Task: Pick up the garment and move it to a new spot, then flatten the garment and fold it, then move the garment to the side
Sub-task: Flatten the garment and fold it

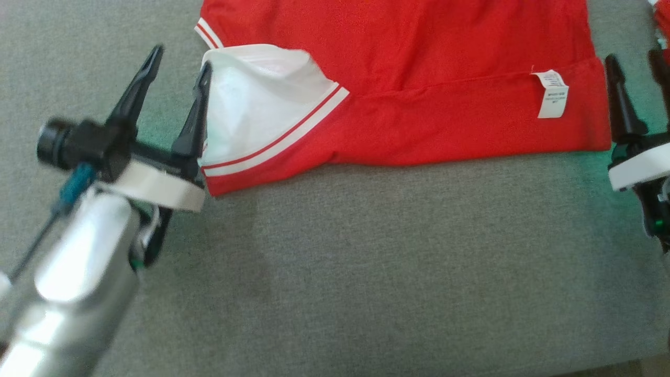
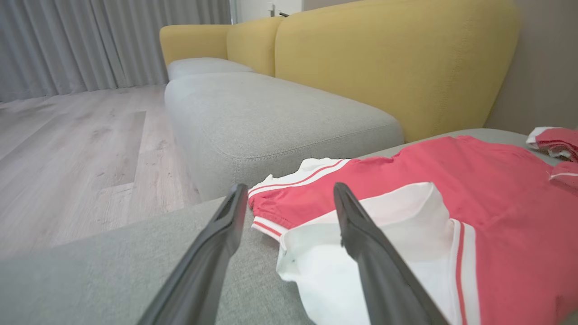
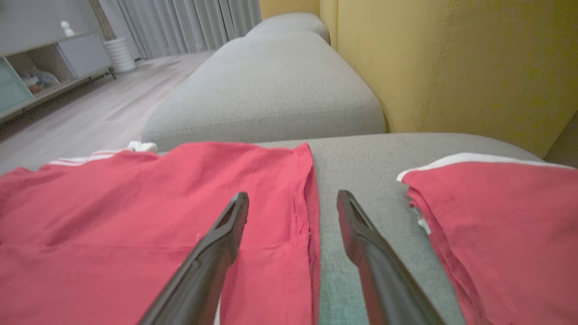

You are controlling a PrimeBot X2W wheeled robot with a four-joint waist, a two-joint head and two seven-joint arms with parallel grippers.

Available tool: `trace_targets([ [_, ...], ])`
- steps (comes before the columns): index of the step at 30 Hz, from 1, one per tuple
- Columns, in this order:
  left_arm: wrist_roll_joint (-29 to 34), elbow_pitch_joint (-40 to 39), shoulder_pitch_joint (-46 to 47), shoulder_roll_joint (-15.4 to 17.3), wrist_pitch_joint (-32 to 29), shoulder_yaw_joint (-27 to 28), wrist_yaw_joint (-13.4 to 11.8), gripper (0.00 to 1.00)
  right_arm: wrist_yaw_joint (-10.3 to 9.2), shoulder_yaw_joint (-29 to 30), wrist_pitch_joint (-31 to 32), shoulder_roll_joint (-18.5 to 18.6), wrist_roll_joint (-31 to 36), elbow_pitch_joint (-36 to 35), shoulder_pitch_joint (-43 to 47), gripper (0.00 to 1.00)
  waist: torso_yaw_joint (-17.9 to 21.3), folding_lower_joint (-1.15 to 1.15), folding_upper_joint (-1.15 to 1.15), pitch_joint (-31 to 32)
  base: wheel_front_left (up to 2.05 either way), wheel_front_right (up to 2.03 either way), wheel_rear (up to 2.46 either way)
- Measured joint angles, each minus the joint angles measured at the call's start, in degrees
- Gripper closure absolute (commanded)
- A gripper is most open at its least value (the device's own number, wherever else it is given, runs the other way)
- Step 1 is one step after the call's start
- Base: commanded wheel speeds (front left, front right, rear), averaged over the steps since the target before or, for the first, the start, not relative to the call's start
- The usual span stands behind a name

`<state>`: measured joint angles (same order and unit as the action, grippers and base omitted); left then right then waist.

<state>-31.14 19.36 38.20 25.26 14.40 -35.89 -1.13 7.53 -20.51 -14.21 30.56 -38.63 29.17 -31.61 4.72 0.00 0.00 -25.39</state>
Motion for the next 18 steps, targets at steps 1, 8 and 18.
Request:
trace_targets([
  [1, -0.1, -0.9, -1.7, -0.5, 0.1, 1.2, -1.0, 0.00, 0.00, 1.4, 0.0, -0.5, 0.4, -1.3, 0.5, 0.00, 0.1, 0.00, 0.00, 0.2, 0.00, 0.00, 0.00],
  [8, 1.1, -8.1, -18.5, -5.3, 0.1, 7.6, -4.5, 0.00, 0.00, 7.2, -0.2, -5.3, 5.4, -7.3, 9.5, 0.00, 1.3, -0.01, 0.00, 1.8, 0.00, 0.00, 0.00],
  [18, 4.1, -4.9, -24.4, -10.8, 0.1, 12.0, -3.8, 0.00, 0.00, 10.2, -0.2, -8.8, 9.1, -9.5, 14.2, 0.00, 1.8, -0.01, 0.00, 4.1, 0.00, 0.00, 0.00],
])
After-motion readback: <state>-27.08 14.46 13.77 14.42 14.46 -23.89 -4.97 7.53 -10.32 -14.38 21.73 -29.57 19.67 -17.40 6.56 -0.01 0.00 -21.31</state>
